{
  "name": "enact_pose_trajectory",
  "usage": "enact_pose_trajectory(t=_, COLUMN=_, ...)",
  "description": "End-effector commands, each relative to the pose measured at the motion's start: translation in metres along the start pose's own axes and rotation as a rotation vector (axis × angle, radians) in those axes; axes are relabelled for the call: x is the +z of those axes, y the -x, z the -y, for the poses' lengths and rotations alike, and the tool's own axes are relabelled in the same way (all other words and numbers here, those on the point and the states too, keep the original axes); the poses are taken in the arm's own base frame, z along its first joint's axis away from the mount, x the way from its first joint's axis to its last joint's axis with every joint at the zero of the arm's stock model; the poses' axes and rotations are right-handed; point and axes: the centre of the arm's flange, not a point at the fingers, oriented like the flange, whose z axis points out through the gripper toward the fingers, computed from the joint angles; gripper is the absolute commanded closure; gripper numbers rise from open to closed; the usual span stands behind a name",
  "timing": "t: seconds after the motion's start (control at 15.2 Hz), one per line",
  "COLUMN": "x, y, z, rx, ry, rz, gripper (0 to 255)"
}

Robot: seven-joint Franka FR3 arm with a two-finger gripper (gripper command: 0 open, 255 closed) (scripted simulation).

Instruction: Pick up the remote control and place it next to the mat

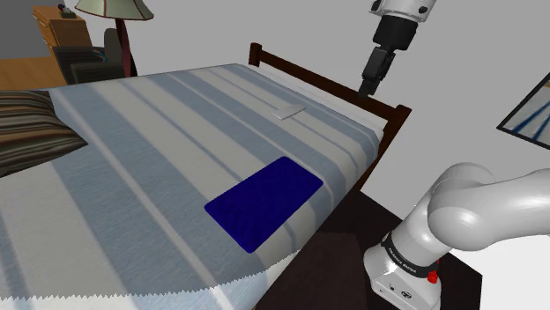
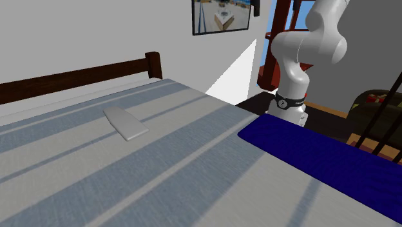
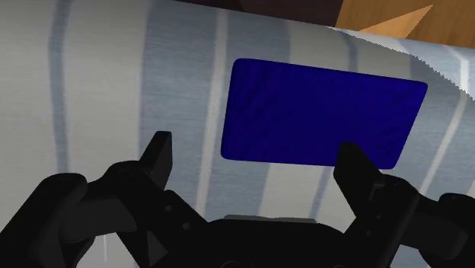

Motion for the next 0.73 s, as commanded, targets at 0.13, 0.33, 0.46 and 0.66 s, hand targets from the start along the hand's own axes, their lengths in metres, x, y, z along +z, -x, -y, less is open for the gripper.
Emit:
enact_pose_trajectory(t=0.13, x=0.01, y=-0.004, z=-0.023, rx=-0.074, ry=0.006, rz=0.004, gripper=0)
enact_pose_trajectory(t=0.33, x=0.025, y=-0.012, z=-0.058, rx=-0.185, ry=0.015, rz=0.01, gripper=0)
enact_pose_trajectory(t=0.46, x=0.034, y=-0.02, z=-0.08, rx=-0.259, ry=0.021, rz=0.014, gripper=0)
enact_pose_trajectory(t=0.66, x=0.049, y=-0.034, z=-0.113, rx=-0.369, ry=0.03, rz=0.02, gripper=0)
